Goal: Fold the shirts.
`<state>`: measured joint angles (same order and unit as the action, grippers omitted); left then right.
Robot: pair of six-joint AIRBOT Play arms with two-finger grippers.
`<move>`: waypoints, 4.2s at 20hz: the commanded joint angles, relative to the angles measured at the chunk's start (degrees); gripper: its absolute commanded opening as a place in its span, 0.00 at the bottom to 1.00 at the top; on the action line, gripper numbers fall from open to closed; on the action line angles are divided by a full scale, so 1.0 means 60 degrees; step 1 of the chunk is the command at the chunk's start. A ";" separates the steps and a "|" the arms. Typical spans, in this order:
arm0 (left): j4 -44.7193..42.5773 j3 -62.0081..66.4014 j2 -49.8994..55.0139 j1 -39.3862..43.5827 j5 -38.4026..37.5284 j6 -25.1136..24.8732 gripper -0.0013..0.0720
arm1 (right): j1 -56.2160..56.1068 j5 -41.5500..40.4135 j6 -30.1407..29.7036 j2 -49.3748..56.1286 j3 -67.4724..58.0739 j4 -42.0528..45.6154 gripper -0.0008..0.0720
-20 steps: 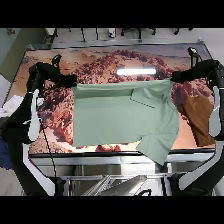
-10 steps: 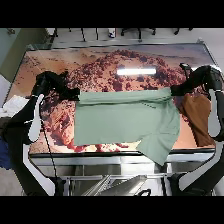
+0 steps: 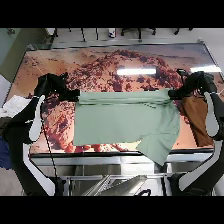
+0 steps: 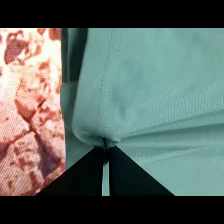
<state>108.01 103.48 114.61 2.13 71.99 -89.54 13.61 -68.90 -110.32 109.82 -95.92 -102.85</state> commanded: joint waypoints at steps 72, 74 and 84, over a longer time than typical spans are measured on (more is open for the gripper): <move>0.1355 -0.7144 -0.6411 -0.1166 0.0386 -0.0386 0.04 | 0.1443 0.1402 0.2382 -0.7235 0.8062 -0.2940 0.03; 0.1351 -0.6011 -0.5493 -0.0852 0.0124 -0.0233 0.04 | 0.0834 0.1974 0.2386 -0.6269 0.7063 -0.2940 0.03; 0.1515 -0.2586 -0.1585 -0.0696 -0.0463 -0.0073 0.04 | 0.0076 0.2852 0.1993 -0.2947 0.4503 -0.2980 0.04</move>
<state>116.18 83.26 99.50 -2.15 69.58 -90.02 14.70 -53.84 -97.19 88.84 -66.54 -120.33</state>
